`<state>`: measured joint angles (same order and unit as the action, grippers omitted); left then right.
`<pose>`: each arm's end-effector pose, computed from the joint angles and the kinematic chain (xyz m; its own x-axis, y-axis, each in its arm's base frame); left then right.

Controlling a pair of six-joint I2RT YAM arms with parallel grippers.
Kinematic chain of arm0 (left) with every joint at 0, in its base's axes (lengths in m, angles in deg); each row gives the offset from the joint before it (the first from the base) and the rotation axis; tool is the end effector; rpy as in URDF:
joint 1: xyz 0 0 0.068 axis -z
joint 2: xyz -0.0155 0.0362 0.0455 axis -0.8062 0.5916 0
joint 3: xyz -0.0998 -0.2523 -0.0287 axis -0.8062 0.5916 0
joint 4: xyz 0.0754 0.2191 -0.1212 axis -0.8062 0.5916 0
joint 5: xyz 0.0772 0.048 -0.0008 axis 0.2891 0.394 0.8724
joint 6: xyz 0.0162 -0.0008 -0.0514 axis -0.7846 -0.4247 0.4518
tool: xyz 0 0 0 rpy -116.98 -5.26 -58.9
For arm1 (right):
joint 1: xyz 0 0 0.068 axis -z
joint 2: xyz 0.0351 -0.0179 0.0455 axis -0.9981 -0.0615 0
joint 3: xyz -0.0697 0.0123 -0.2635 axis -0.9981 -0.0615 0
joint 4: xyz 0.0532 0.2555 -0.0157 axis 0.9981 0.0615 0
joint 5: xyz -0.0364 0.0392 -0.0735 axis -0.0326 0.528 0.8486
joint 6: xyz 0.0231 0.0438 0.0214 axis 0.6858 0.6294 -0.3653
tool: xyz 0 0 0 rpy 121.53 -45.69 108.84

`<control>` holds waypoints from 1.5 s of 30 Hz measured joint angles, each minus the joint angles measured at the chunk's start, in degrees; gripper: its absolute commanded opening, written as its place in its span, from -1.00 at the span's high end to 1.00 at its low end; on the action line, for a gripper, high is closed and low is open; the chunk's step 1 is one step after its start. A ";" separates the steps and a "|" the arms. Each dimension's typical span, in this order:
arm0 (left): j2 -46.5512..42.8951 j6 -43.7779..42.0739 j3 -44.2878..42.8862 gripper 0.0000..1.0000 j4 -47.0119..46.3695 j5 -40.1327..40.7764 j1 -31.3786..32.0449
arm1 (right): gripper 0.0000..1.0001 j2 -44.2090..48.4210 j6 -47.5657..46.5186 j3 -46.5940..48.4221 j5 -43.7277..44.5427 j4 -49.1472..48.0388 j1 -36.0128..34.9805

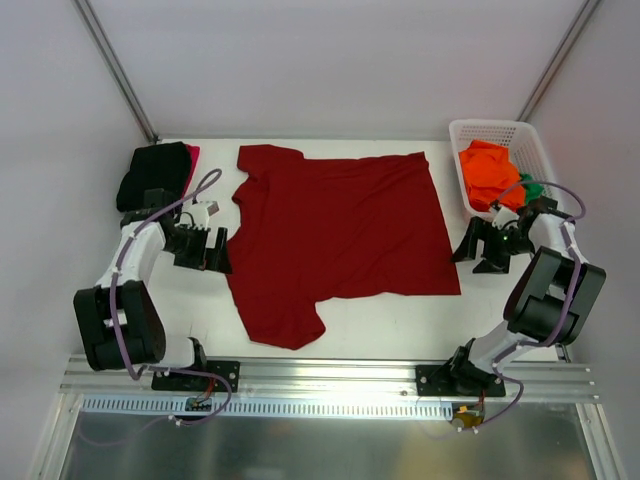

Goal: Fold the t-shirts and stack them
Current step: Flatten the tshirt out

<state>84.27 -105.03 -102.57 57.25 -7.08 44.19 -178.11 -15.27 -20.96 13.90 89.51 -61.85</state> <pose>0.2518 0.0247 0.2287 -0.8408 0.1777 -0.5114 0.3645 0.8842 -0.2921 0.2761 -0.1055 0.2088 -0.8823 -0.0706 -0.4654 -0.2470 0.9111 0.3301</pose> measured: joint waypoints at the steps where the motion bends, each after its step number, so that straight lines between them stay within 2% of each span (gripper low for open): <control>1: 1.18 -0.76 -0.52 -0.97 1.60 -1.05 -1.01 | -0.75 -0.63 -1.03 0.00 -1.03 1.20 0.28; 6: 16.33 -5.81 -5.95 -0.97 8.87 -6.43 -6.23 | -0.75 -2.03 -5.73 -0.04 -2.36 4.85 3.13; 10: 30.38 -9.33 -11.06 -0.97 13.46 -11.06 -13.86 | -0.73 -2.32 -10.10 -0.02 -2.10 7.34 5.68; 13: 34.51 -10.82 -14.03 -0.97 16.98 -14.45 -17.59 | -0.68 -4.07 -12.44 0.26 -1.46 8.02 6.27; 16: 37.64 -12.28 -16.02 -0.97 19.26 -17.18 -17.86 | -0.61 -8.35 -14.45 1.60 -1.77 8.55 6.97; 26: 39.71 -12.26 -16.98 -0.98 17.38 -25.00 -16.17 | -0.60 -16.13 -17.79 4.11 -9.92 8.57 7.39; 35: 33.99 -4.13 -11.93 -0.98 5.60 -25.90 -3.30 | -0.58 -16.15 -16.41 3.98 -13.94 6.75 1.46; 41: 33.62 1.29 -10.91 -0.97 1.84 -26.18 -1.36 | -0.50 -16.15 -14.10 3.28 -13.86 4.44 -0.02; 43: 33.44 2.40 -10.88 -0.86 1.38 -25.79 -1.31 | -0.32 -16.15 -13.57 3.23 -13.40 3.85 -0.13; 44: 33.22 2.71 -10.86 -0.73 1.14 -25.40 -1.31 | -0.18 -16.15 -13.29 3.23 -13.20 3.61 -0.22; 45: 32.92 2.86 -10.78 -0.45 0.76 -24.96 -1.27 | 0.17 -16.15 -13.00 3.19 -12.96 3.43 -0.24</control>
<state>117.19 -102.16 -113.34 58.01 -32.04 42.92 -194.26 -28.27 -17.77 0.94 92.94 -62.09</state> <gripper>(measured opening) 0.904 0.657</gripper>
